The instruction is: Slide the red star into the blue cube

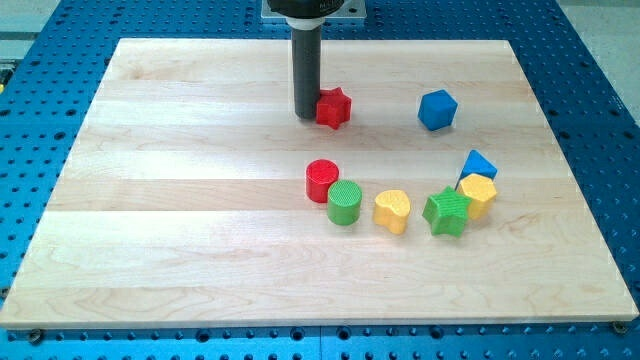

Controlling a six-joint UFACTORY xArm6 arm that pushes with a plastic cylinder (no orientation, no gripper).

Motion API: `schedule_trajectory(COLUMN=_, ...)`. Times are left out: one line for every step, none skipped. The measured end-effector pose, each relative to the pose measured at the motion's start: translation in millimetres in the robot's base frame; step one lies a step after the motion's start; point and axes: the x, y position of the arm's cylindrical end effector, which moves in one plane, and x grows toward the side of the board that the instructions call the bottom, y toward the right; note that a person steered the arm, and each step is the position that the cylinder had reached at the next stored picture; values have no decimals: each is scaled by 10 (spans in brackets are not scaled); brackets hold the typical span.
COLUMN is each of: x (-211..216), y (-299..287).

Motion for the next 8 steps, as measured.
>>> schedule_trajectory(x=41, y=93)
schedule_trajectory(x=110, y=246)
schedule_trajectory(x=235, y=250)
schedule_trajectory(x=153, y=379)
schedule_trajectory(x=80, y=517)
schedule_trajectory(x=-71, y=543)
schedule_trajectory(x=-155, y=582)
schedule_trajectory(x=-169, y=666)
